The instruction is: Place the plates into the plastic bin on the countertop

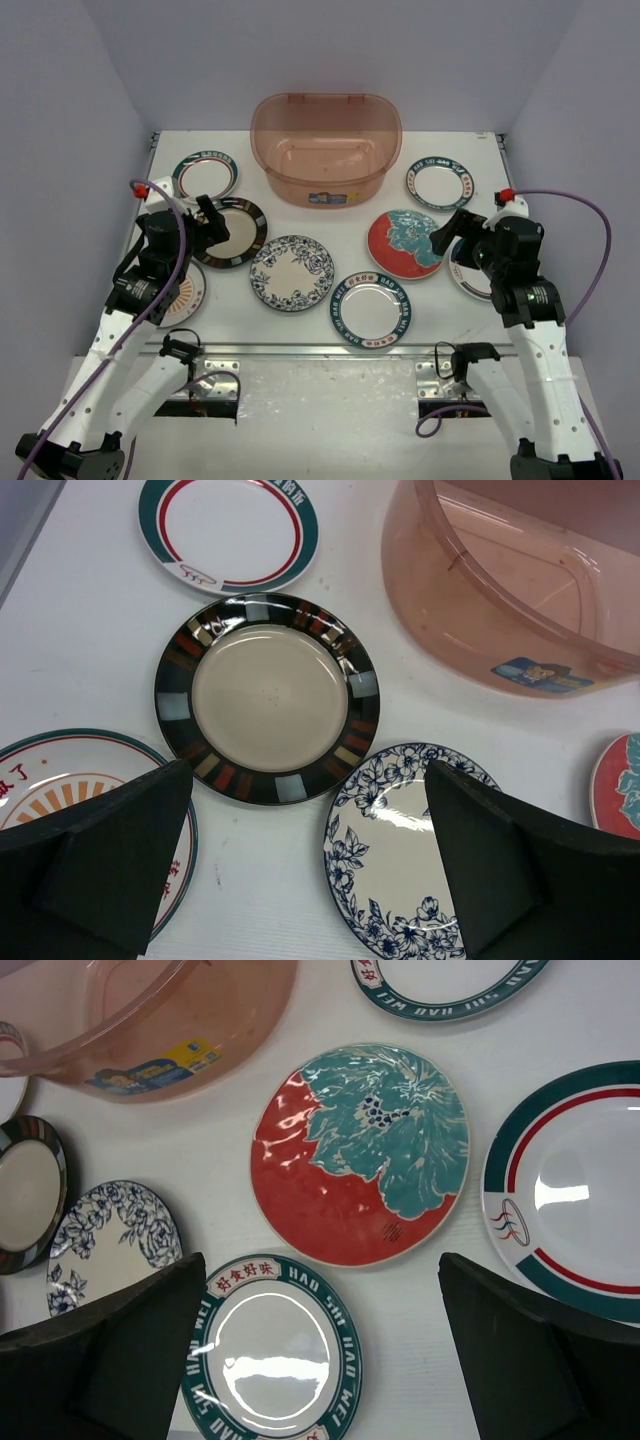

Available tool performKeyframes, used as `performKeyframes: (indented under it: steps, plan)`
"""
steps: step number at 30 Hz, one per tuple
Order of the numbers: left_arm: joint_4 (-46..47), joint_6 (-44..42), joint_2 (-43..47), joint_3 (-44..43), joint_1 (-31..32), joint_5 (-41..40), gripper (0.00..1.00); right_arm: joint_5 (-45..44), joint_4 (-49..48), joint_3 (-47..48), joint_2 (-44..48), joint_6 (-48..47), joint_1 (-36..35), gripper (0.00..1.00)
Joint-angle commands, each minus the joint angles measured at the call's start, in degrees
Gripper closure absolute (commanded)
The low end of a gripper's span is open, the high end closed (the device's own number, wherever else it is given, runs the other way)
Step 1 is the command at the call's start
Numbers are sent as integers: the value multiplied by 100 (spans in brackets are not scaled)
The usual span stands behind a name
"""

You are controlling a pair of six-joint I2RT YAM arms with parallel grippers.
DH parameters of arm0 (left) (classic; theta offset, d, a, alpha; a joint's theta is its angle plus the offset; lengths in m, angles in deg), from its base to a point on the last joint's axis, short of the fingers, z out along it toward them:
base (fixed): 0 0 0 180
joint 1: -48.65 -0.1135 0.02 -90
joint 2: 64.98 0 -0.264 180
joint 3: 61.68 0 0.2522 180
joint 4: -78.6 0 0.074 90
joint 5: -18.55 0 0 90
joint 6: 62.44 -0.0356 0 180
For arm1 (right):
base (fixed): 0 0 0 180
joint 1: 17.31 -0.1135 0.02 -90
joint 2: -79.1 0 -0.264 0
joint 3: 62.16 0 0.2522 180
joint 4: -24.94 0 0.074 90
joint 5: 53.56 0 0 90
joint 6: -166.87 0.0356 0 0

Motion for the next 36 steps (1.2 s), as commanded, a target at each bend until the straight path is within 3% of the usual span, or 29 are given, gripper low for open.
performKeyframes:
  steps: [1, 6, 9, 14, 18, 21, 25, 30, 33, 36]
  plan:
    - [220, 18, 48, -6, 46, -60, 0, -573, -307, -117, 2, 672, -20, 1]
    - [220, 18, 57, 3, 46, -43, 0, -802, -755, -594, 462, 1182, -13, 1]
    - [231, 18, 48, 2, 46, -19, 0, -379, -1226, -1042, 650, 1578, -13, 1]
    - [243, 9, 31, 14, 40, 68, 0, 466, -1893, -1792, 93, 2768, -17, 1]
    - [246, -8, 12, 21, 37, 135, 0, 1018, -3567, -2907, -384, 3902, -22, 1]
    - [255, -9, -4, 23, 37, 161, 0, 706, -4374, -3390, -576, 4368, -31, 1]
    - [265, -26, -32, 40, 37, 231, 0, 35, -4109, -3519, -621, 4868, -212, 1]
    - [277, -26, -48, 40, 37, 269, 0, -756, -3028, -3613, -154, 5444, -374, 1]
    - [281, -27, -48, 40, 37, 283, 0, -1009, -3012, -3745, -252, 5640, -374, 3]
    - [281, -35, -39, 40, 37, 282, 0, -865, -3755, -3903, -768, 5647, -374, 6]
